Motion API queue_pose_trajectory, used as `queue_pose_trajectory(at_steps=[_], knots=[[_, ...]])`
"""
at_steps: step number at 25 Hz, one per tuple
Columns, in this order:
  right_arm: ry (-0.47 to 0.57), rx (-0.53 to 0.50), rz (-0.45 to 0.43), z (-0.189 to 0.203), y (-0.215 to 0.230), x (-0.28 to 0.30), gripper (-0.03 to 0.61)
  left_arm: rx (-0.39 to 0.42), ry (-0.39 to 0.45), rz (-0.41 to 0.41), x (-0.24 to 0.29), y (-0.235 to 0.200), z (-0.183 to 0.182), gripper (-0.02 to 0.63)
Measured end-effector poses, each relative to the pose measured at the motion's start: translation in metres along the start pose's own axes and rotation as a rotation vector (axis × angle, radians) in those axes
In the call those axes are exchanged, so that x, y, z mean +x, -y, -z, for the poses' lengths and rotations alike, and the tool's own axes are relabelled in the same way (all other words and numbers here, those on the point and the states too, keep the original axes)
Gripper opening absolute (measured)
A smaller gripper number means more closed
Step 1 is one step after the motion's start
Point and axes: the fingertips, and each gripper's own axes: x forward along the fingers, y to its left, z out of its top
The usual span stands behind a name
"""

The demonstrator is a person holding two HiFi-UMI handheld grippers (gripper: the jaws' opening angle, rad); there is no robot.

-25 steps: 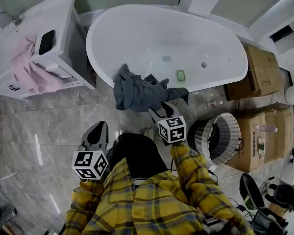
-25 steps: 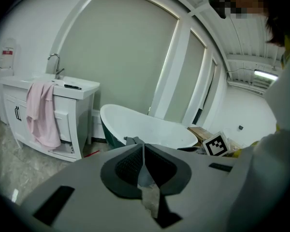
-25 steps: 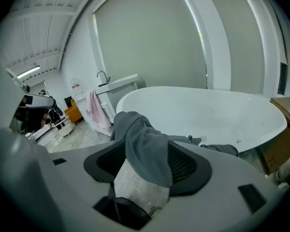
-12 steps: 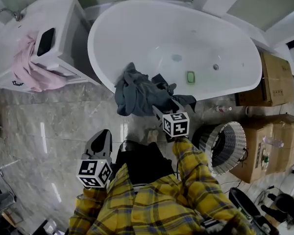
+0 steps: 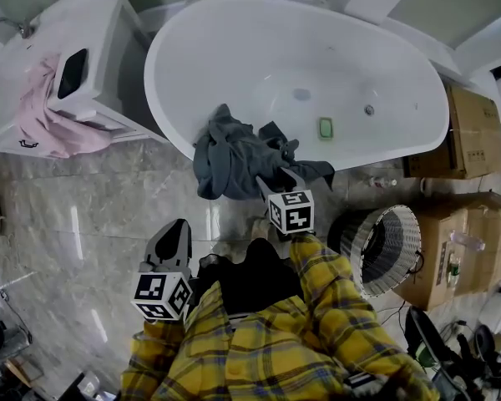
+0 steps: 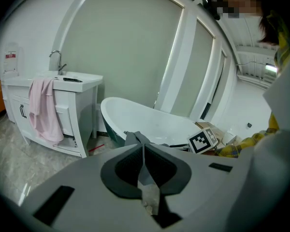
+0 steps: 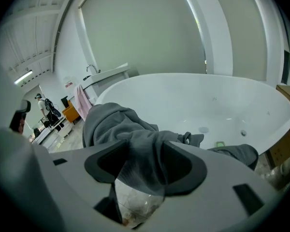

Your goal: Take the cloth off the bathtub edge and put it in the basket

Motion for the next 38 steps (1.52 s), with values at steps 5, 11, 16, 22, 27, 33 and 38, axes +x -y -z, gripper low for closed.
queue_pose_trajectory(at_steps=[5,11,16,22,27,33,38], knots=[[0.021,0.018,-0.003,-0.002,-0.005,0.002,0.170,-0.005,0.006,0.006,-0.002,0.003,0.001,0.026],[0.026,0.023,0.012,-0.004,-0.008,0.004,0.088,-0.001,0.014,0.015,-0.007,0.003,0.003,0.026],[0.076,0.038,0.002,-0.017,-0.014,-0.006,0.059,0.014,0.024,0.012,-0.016,0.000,0.000,0.026],[0.154,0.021,-0.021,-0.047,-0.031,-0.031,0.057,0.050,0.051,0.038,-0.024,-0.002,-0.005,0.026],[0.219,0.022,-0.044,-0.074,-0.045,-0.062,0.057,0.090,0.079,0.083,-0.025,-0.001,-0.011,0.028],[0.283,0.042,-0.053,-0.098,-0.052,-0.109,0.057,0.124,0.093,0.165,-0.020,0.006,-0.016,0.029],[0.355,0.048,-0.049,-0.120,-0.054,-0.154,0.057,0.145,0.128,0.293,-0.016,0.026,-0.023,0.135]])
